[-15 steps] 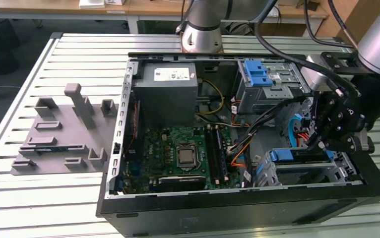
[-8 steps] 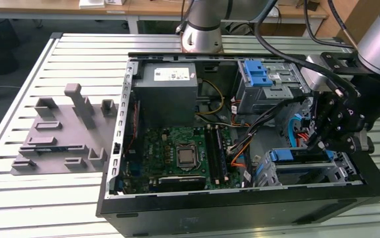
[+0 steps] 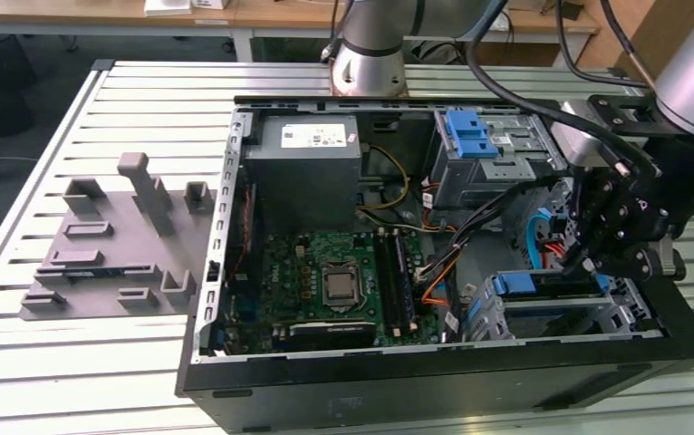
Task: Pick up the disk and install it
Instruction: 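Insert the first disk wire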
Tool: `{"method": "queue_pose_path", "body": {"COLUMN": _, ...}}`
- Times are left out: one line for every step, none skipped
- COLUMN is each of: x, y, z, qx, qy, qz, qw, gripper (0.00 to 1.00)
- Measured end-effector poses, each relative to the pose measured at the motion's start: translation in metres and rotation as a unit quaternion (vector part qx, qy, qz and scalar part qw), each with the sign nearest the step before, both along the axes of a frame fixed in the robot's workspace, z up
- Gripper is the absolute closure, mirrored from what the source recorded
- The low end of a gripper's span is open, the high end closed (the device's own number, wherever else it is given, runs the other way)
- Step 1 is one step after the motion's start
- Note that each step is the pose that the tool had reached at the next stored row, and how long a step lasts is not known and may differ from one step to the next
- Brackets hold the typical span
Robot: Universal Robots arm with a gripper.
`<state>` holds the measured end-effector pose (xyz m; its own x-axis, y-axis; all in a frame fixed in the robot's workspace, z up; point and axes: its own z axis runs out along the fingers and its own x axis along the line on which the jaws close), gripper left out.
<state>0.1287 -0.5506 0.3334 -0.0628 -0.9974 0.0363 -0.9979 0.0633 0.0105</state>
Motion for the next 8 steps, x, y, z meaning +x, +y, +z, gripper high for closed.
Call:
{"method": "queue_pose_path", "body": {"x": 0.0003, "y": 0.0, "z": -0.0001, "qx": 0.0001, "qy": 0.0, "qz": 0.0, "qw": 1.0, "gripper": 0.84}}
{"method": "queue_pose_path", "body": {"x": 0.0003, "y": -0.0002, "z": -0.0001, "qx": 0.0001, "qy": 0.0, "qz": 0.0, "qw": 1.0, "gripper": 0.84}}
{"method": "queue_pose_path", "body": {"x": 0.0003, "y": -0.0005, "z": -0.0002, "qx": 0.0001, "qy": 0.0, "qz": 0.0, "qw": 1.0, "gripper": 0.84}}
{"method": "queue_pose_path", "body": {"x": 0.0002, "y": -0.0006, "z": -0.0002, "qx": 0.0001, "qy": 0.0, "qz": -0.001, "qw": 1.0, "gripper": 0.84}}
{"method": "queue_pose_path", "body": {"x": 0.0001, "y": -0.0007, "z": -0.0003, "qx": 0.0001, "qy": 0.0, "qz": -0.001, "qw": 1.0, "gripper": 0.84}}
{"method": "queue_pose_path", "body": {"x": -0.0001, "y": -0.0007, "z": -0.0003, "qx": 0.0001, "qy": 0.0, "qz": 0.0, "qw": 1.0, "gripper": 0.84}}
{"method": "queue_pose_path", "body": {"x": -0.0002, "y": -0.0007, "z": -0.0003, "qx": 0.0001, "qy": 0.0, "qz": 0.0, "qw": 1.0, "gripper": 0.84}}
{"method": "queue_pose_path", "body": {"x": -0.0004, "y": -0.0007, "z": -0.0004, "qx": 0.0001, "qy": 0.0, "qz": 0.0, "qw": 1.0, "gripper": 0.84}}
